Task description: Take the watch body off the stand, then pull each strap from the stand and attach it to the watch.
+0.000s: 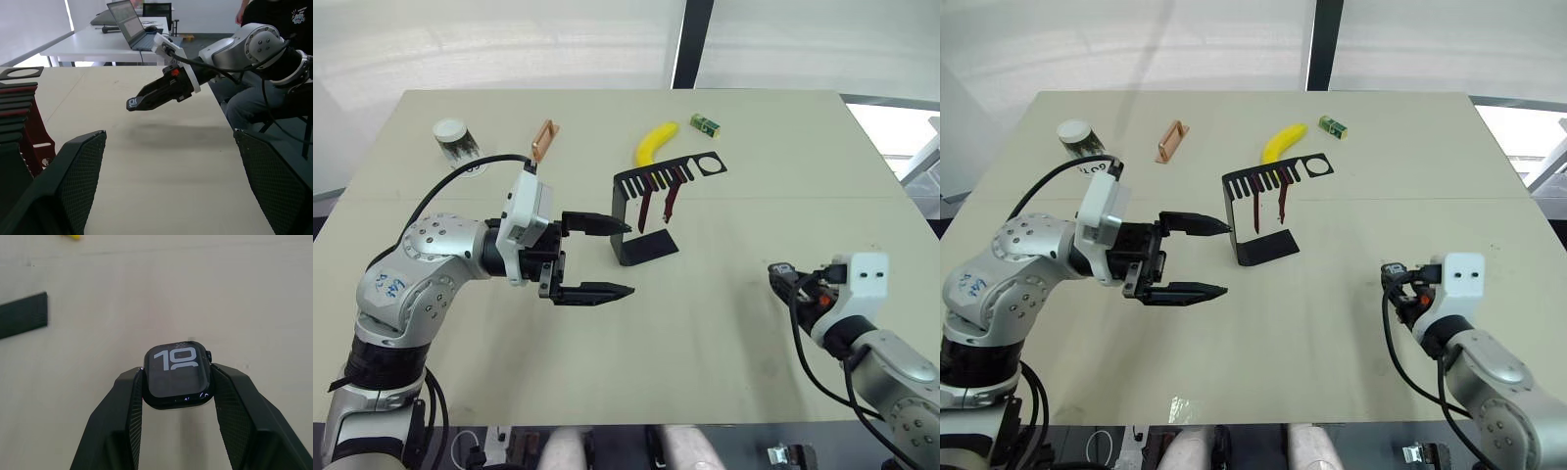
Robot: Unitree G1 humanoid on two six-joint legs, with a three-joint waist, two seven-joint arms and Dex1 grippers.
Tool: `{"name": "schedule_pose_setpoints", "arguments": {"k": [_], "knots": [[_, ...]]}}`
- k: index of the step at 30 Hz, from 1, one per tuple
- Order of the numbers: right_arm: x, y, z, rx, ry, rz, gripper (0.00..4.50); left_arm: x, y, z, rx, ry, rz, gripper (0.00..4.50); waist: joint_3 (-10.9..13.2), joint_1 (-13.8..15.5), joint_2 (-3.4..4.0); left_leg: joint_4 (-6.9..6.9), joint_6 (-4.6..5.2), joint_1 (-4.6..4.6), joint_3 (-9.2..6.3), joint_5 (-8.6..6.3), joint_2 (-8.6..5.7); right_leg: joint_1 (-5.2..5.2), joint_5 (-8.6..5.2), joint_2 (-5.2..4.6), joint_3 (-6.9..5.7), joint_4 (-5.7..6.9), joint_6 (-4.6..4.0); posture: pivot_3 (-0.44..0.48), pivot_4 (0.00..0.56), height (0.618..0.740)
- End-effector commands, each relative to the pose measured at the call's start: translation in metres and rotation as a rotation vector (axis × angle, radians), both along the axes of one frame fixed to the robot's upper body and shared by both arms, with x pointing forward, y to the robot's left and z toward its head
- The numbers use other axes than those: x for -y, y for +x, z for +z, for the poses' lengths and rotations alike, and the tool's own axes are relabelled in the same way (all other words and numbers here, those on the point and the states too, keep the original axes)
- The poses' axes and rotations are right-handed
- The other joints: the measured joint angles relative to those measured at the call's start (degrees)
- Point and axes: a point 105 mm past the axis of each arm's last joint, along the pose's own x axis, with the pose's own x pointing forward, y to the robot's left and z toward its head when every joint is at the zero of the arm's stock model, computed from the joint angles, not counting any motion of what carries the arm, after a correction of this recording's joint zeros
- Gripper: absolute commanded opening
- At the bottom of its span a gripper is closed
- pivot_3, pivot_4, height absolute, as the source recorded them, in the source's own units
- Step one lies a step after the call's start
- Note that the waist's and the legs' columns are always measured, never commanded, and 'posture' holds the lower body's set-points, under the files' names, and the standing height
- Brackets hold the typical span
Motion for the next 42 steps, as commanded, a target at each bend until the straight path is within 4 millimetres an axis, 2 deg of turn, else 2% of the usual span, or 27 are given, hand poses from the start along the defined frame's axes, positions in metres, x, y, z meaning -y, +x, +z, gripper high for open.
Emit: {"name": "schedule_pose_setpoints", "arguments": {"k": [1,9,19,24,26,29,30,34,38,40,42], "knots": [[0.005,0.003,-0.001,0.057,-0.027,-0.008,1.58,0.002,-0.009,0.001,0.043,0.030,-0.034,4.50,0.00,0.03,0.00,0.00,0.00,0.00,0.00,0.00,0.00,0.00,0.00,0.00,0.00,0.00,0.00,0.000,0.150,0.740],[0.012,0.010,-0.023,0.057,-0.034,-0.007,1.58,0.000,-0.006,-0.003,0.059,0.052,-0.011,4.50,0.00,0.15,0.00,0.02,0.00,0.03,0.01,0.00,0.00,0.00,0.00,0.00,0.00,0.04,0.00,0.000,0.150,0.740],[0.014,0.012,-0.031,0.041,-0.018,0.004,1.58,-0.001,-0.003,0.001,0.082,0.046,0.016,4.50,0.00,0.36,0.00,0.03,0.01,0.10,0.01,0.00,0.00,0.07,0.00,0.00,0.00,0.20,0.00,0.000,0.150,0.740],[0.017,0.010,-0.029,0.039,-0.014,0.013,1.58,-0.001,-0.003,0.001,0.084,0.043,0.021,4.50,0.00,0.39,0.00,0.03,0.00,0.14,0.01,0.00,0.00,0.08,0.00,0.00,0.00,0.23,0.00,0.000,0.150,0.740],[0.019,0.009,-0.024,0.047,-0.034,0.015,2.61,-0.002,-0.002,0.000,0.082,0.041,0.025,4.50,0.00,0.50,0.00,0.03,0.01,0.14,0.02,0.00,0.00,0.08,0.00,0.00,0.00,0.24,0.00,0.000,0.150,0.740],[0.022,0.007,-0.015,0.061,-0.055,0.022,3.85,-0.004,-0.001,-0.003,0.073,0.040,0.035,4.50,0.00,0.81,0.01,0.05,0.01,0.14,0.03,0.00,-0.01,0.08,0.00,-0.01,0.01,0.34,0.00,0.000,0.150,0.740],[0.023,0.005,-0.011,0.062,-0.061,0.027,4.43,-0.005,-0.001,-0.004,0.070,0.041,0.040,4.50,-0.01,0.98,0.01,0.05,0.01,0.15,0.05,-0.01,-0.01,0.08,0.00,-0.01,0.03,0.35,0.00,0.000,0.150,0.740],[0.022,-0.004,0.002,0.054,-0.095,0.080,4.48,-0.011,0.001,-0.007,0.058,0.038,0.077,4.50,-0.01,1.43,0.00,0.06,0.01,0.17,0.06,-0.01,-0.01,0.08,0.00,-0.01,0.03,0.38,0.00,0.000,0.150,0.740],[0.022,-0.021,0.016,0.029,-0.149,0.215,4.48,-0.028,0.006,-0.016,0.017,0.029,0.180,4.50,-0.02,1.39,0.03,0.04,0.03,0.20,0.07,-0.02,-0.01,0.10,0.00,-0.01,0.04,0.37,0.00,0.000,0.150,0.740],[0.034,-0.031,0.017,-0.003,-0.177,0.256,4.48,-0.042,0.008,-0.025,-0.020,0.024,0.254,4.50,-0.02,1.39,0.03,0.02,0.04,0.26,0.04,-0.02,0.00,0.19,0.00,0.00,0.03,0.22,0.00,0.000,0.150,0.740],[0.056,-0.039,0.019,-0.032,-0.203,0.259,4.48,-0.060,0.010,-0.035,-0.068,0.020,0.346,4.50,-0.02,1.40,0.03,0.00,0.06,0.37,0.03,-0.04,0.01,0.35,0.00,0.01,0.02,0.02,0.00,0.000,0.150,0.740]]}}
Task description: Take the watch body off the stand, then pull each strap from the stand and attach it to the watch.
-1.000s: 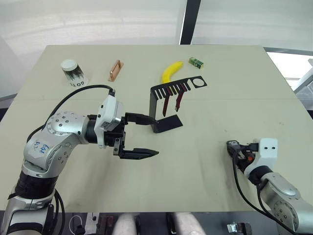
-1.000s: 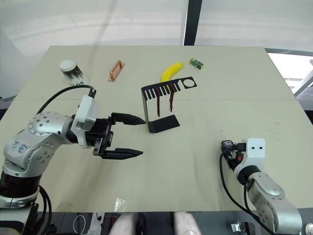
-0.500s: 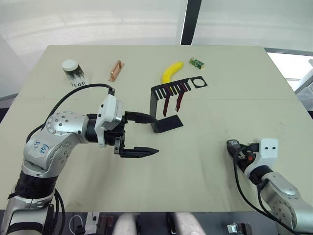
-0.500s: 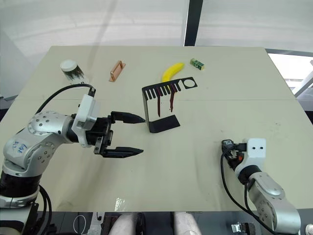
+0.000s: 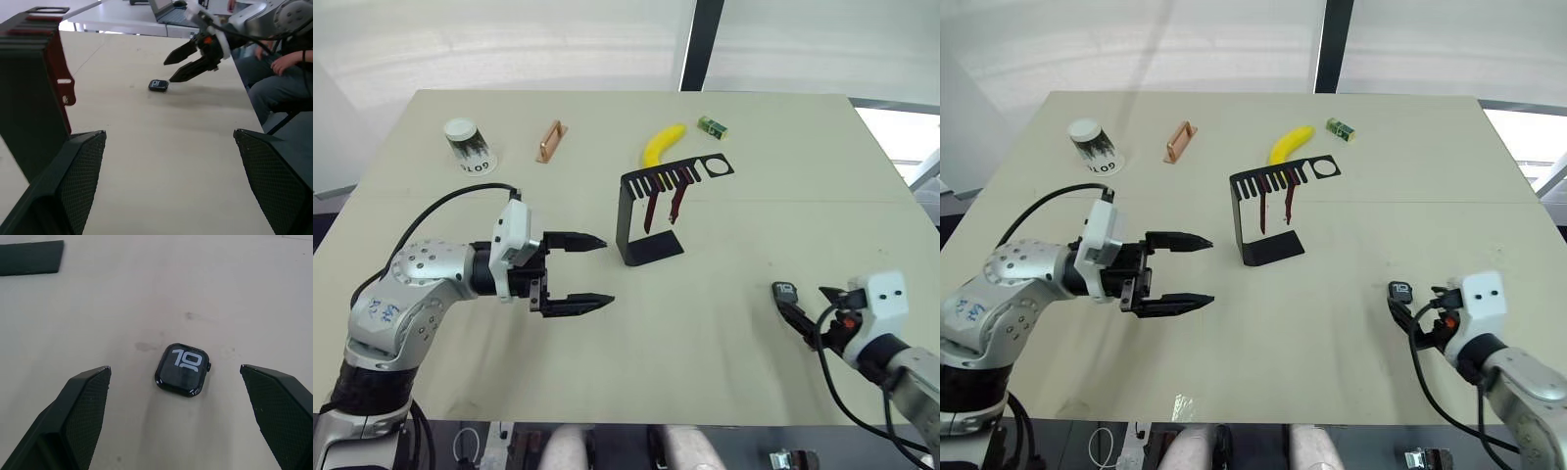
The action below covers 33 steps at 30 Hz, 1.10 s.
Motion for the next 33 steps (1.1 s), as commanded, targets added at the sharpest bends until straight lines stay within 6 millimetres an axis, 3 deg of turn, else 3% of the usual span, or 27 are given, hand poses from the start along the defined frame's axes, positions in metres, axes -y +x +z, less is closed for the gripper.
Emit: {"name": "schedule_pose_setpoints", "arguments": {"k": [1,4,8,13,17,21,24,26,30,33], "knots": [[0.035,-0.018,0.015,-0.004,-0.052,0.051,4.48,-0.035,0.002,-0.008,-0.023,-0.012,0.180,4.50,0.00,0.00,0.00,-0.01,0.02,0.07,-0.02,-0.01,0.02,0.11,0.00,0.01,-0.01,-0.13,0.00,0.000,0.150,0.740],[0.060,-0.025,0.016,-0.023,-0.078,0.033,4.48,-0.057,0.004,-0.018,-0.066,-0.020,0.284,4.50,0.02,0.18,-0.06,-0.08,0.12,0.41,-0.08,-0.08,0.01,0.61,0.00,0.01,-0.05,-0.48,0.00,0.000,0.150,0.740],[0.115,-0.050,0.007,-0.098,-0.135,-0.001,4.48,-0.140,0.000,-0.046,-0.155,0.009,0.606,4.50,0.02,-0.06,-0.02,-0.07,0.17,0.43,-0.04,-0.11,-0.03,0.66,-0.01,-0.02,-0.01,-0.57,0.01,0.000,0.150,0.740],[0.148,-0.052,0.012,-0.059,-0.159,-0.076,4.48,-0.201,-0.008,-0.050,-0.140,0.045,0.829,4.50,0.15,-0.14,-0.27,-0.52,0.44,1.18,0.01,-0.26,-0.03,1.35,-0.02,-0.05,-0.01,-1.01,-0.02,0.000,0.150,0.740],[0.153,-0.048,0.013,-0.043,-0.182,-0.070,4.48,-0.214,-0.007,-0.045,-0.108,0.062,0.873,4.50,0.13,-0.12,-0.24,-0.73,0.47,1.44,0.00,-0.29,-0.05,1.59,-0.02,-0.12,-0.03,-1.17,-0.02,0.000,0.150,0.740],[0.145,-0.034,0.025,0.026,-0.169,-0.051,4.48,-0.197,-0.001,-0.037,-0.092,0.029,0.820,4.50,0.13,-0.06,-0.24,-0.75,0.42,1.34,-0.01,-0.27,-0.04,1.50,-0.02,-0.12,-0.05,-1.18,-0.01,0.000,0.150,0.740],[0.126,-0.022,0.033,0.077,-0.133,-0.001,4.48,-0.168,0.002,-0.033,-0.083,0.012,0.734,4.50,0.12,-0.06,-0.23,-0.74,0.42,1.34,-0.01,-0.27,-0.03,1.51,-0.02,-0.13,-0.05,-1.15,-0.01,0.000,0.150,0.740],[0.099,-0.015,0.038,0.107,-0.098,0.078,4.48,-0.134,0.001,-0.030,-0.073,0.001,0.632,4.50,0.12,-0.01,-0.22,-0.73,0.39,1.33,-0.03,-0.26,-0.02,1.51,-0.01,-0.13,-0.06,-1.13,0.00,0.000,0.150,0.740],[0.059,-0.010,0.042,0.127,-0.061,0.193,4.48,-0.090,-0.001,-0.025,-0.054,-0.016,0.518,4.50,0.12,0.07,-0.23,-0.70,0.21,1.26,-0.06,-0.16,-0.02,1.50,-0.01,-0.10,-0.08,-1.11,0.01,0.000,0.150,0.740],[0.010,-0.008,0.051,0.161,0.003,0.344,4.48,-0.041,0.001,-0.023,-0.031,-0.029,0.421,4.50,0.10,0.21,-0.18,-0.67,0.15,1.26,-0.07,-0.12,-0.04,1.50,0.00,-0.09,-0.07,-1.12,0.03,0.000,0.150,0.740]]}}
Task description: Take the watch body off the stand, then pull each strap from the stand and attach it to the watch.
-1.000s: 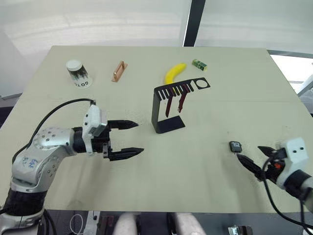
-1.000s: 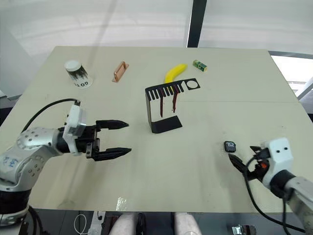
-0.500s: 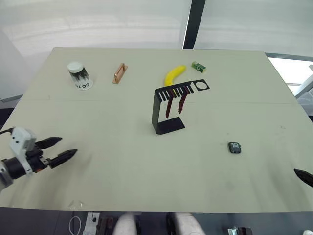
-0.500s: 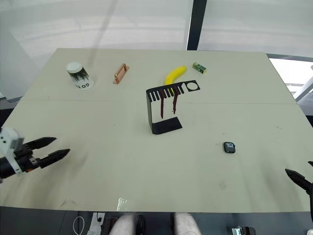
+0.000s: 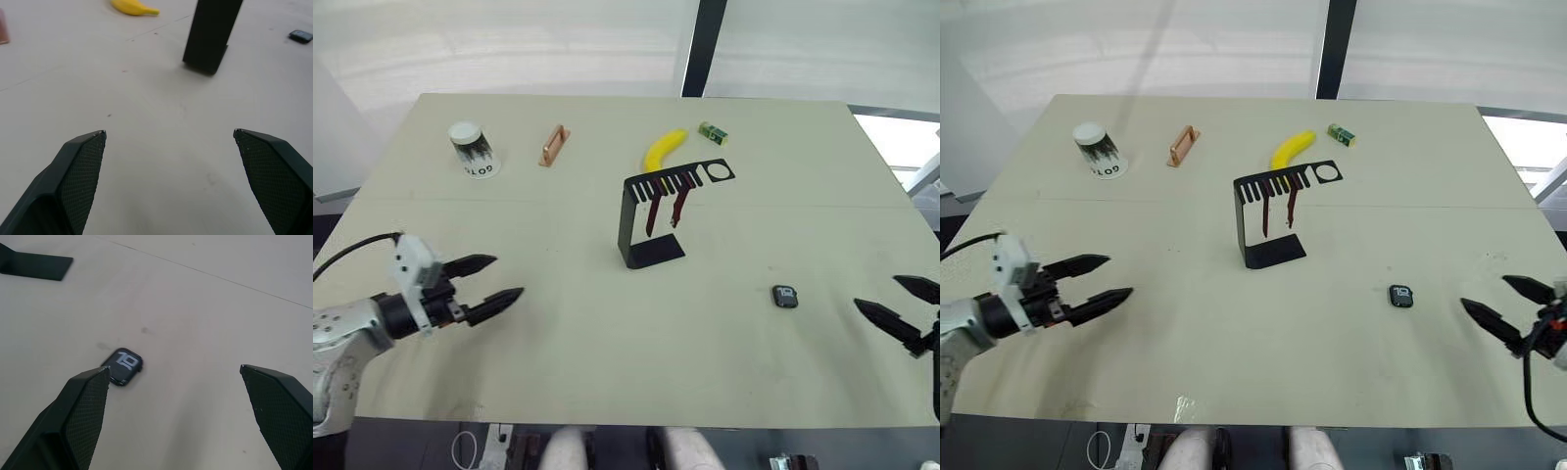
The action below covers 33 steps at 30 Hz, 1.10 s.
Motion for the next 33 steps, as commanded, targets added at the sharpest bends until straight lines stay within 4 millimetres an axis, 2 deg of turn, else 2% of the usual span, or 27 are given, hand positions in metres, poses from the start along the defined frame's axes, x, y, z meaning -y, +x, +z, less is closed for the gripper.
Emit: {"name": "schedule_pose_setpoints", "arguments": {"k": [1,6,11,19,33], "knots": [[-0.056,0.000,0.019,0.065,0.052,0.173,4.48,0.053,0.002,0.008,0.054,-0.005,-0.086,4.50,-0.01,0.19,0.02,0.01,0.00,0.00,0.00,0.00,0.00,0.02,0.00,0.01,0.00,-0.01,0.01,0.000,0.150,0.740],[-0.105,-0.006,0.021,0.061,0.074,0.330,4.48,0.093,0.024,0.007,0.072,-0.049,-0.038,4.50,-0.02,0.81,0.01,0.14,-0.03,-0.06,-0.02,0.01,0.01,0.02,0.03,0.10,0.02,0.00,0.05,0.000,0.150,0.740],[-0.124,-0.002,0.023,0.081,0.086,0.373,4.48,0.113,0.049,-0.002,0.063,-0.075,0.081,4.50,-0.02,1.36,0.01,0.38,0.02,-0.16,-0.03,-0.03,0.00,0.00,0.05,0.08,0.02,0.00,0.08,0.000,0.150,0.740],[-0.133,0.001,0.020,0.084,0.103,0.377,4.48,0.139,0.060,-0.009,0.060,-0.099,0.096,4.50,-0.01,1.39,-0.01,0.47,0.05,-0.17,-0.04,-0.05,0.01,0.00,0.05,0.08,0.01,0.05,0.09,0.000,0.150,0.740],[-0.127,0.010,0.021,0.117,0.101,0.329,4.48,0.132,0.089,-0.005,0.136,-0.077,0.222,4.50,-0.01,1.39,0.00,0.50,0.05,-0.20,-0.04,-0.05,0.02,0.00,0.05,0.08,0.01,0.05,0.09,0.000,0.150,0.740]]}}
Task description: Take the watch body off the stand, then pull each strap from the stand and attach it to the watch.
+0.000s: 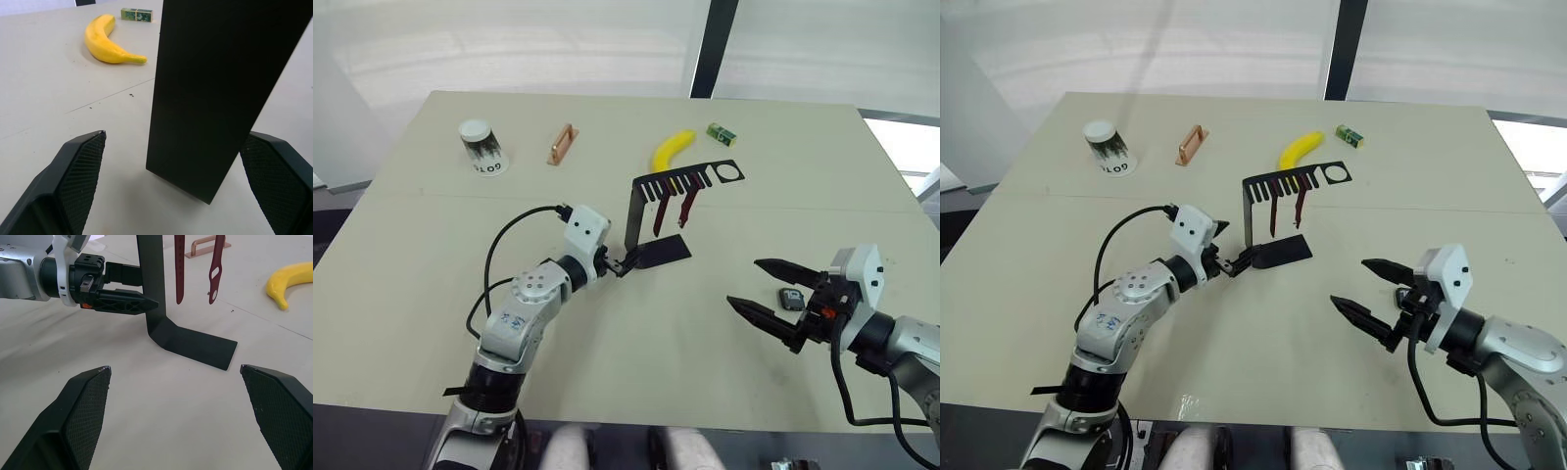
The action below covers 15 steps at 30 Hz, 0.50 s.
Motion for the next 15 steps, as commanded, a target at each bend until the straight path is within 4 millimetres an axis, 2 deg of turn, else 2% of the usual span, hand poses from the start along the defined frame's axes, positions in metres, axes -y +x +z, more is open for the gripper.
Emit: {"name": "schedule_pose_setpoints", "arguments": {"k": [1,7,15], "knots": [[0.001,0.004,0.007,0.046,0.001,-0.024,4.48,-0.003,0.009,0.012,0.059,-0.004,0.045,4.50,0.00,-0.01,0.00,0.02,0.00,0.00,0.00,0.00,-0.01,0.00,0.00,-0.01,0.00,0.01,0.00,0.000,0.150,0.740],[0.002,0.006,0.006,0.053,-0.002,-0.037,4.48,-0.008,0.019,0.015,0.080,0.003,0.094,4.50,0.00,-0.01,0.00,0.01,0.00,0.00,0.00,0.00,0.00,0.00,0.00,0.00,0.00,0.01,0.00,0.000,0.150,0.740],[-0.002,0.009,0.011,0.070,0.015,-0.040,4.48,-0.004,0.022,0.017,0.090,-0.001,0.093,4.50,0.00,0.00,0.00,0.01,0.00,0.00,0.00,0.00,0.01,0.00,0.00,-0.01,-0.01,0.01,0.00,0.000,0.150,0.740]]}}
